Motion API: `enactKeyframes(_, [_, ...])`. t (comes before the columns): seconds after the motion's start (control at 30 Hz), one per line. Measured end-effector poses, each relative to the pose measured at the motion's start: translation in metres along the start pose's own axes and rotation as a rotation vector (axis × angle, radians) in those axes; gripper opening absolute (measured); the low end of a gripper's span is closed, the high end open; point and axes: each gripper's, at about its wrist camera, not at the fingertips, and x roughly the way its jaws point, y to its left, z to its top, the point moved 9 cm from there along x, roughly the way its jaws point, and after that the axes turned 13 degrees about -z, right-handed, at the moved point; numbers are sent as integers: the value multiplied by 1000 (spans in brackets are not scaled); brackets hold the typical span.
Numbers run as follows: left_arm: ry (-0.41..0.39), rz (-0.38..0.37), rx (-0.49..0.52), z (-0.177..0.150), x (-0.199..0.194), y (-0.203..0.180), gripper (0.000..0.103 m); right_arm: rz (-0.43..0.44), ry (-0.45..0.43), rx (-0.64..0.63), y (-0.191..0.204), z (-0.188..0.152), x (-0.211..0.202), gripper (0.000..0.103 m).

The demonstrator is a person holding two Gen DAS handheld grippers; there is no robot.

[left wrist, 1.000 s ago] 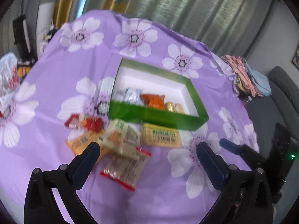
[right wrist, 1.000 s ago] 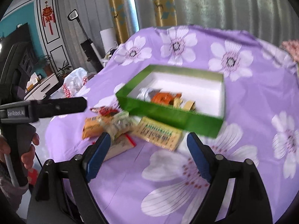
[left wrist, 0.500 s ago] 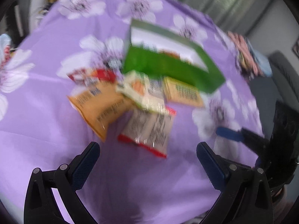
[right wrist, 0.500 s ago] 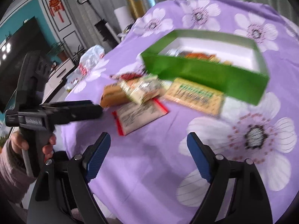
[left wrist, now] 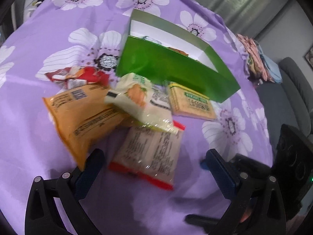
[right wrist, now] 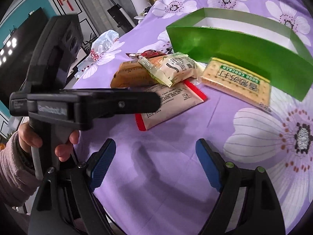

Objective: Organize snacks
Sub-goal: 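Withdraw the right gripper and move toward the remaining snacks, then lower the right gripper onto the white-red wrapped snack and grasp it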

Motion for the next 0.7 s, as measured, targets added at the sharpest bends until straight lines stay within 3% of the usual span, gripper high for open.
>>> enactKeyframes(0.07, [6, -8, 11, 1, 4, -4, 103, -1, -7, 0, 0, 5, 3, 85])
enactKeyframes(0.17, [24, -24, 21, -3, 10, -10, 94, 4, -9, 18, -4, 11, 7, 84])
enactKeyframes(0.3, [37, -54, 11, -5, 10, -15, 67, 6, -13, 15, -6, 15, 11, 84])
enactKeyframes(0.43, [32, -54, -32, -1, 12, -9, 57, 18, -15, 16, -9, 22, 15, 81])
enactKeyframes(0.57, [28, -36, -45, 2, 16, -6, 53, 8, -10, 14, -11, 27, 21, 72])
enactKeyframes(0.7, [24, -18, -41, 1, 17, -4, 49, -29, -6, 14, -20, 27, 22, 50])
